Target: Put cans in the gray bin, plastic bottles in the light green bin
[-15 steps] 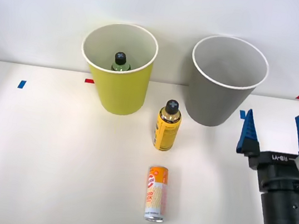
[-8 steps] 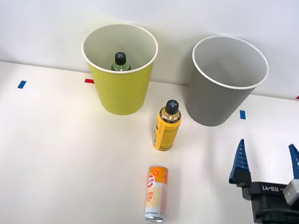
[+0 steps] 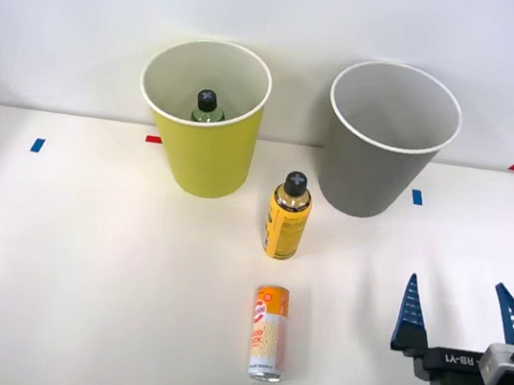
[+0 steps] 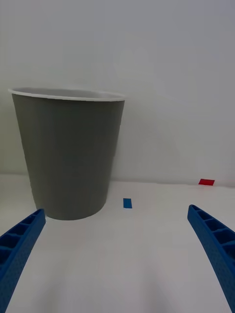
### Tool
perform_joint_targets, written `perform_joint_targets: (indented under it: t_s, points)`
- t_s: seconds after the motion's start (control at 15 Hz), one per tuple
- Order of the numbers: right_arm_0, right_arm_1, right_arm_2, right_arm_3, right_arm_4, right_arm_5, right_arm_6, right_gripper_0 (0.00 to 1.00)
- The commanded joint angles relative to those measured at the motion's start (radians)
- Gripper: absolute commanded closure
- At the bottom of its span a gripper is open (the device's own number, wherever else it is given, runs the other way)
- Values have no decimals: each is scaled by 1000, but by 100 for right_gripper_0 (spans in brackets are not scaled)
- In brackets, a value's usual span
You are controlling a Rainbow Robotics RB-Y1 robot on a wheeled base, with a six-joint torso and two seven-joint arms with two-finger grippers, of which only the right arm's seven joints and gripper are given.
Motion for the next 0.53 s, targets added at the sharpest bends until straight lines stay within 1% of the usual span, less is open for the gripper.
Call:
perform_joint_targets:
  t_s: [0.07,0.13,0.2,0.33,0.4,0.53]
  points:
    - [25,3,-7,3,6,6,5,0]
    - [30,19,-6,3,14,12,0,0]
    - [33,46,-15,5,68,32,-12,0]
    - [40,105,-46,5,215,44,-150,0]
    - [54,146,-67,5,319,44,-251,0]
    - [76,200,-96,5,442,44,-366,0]
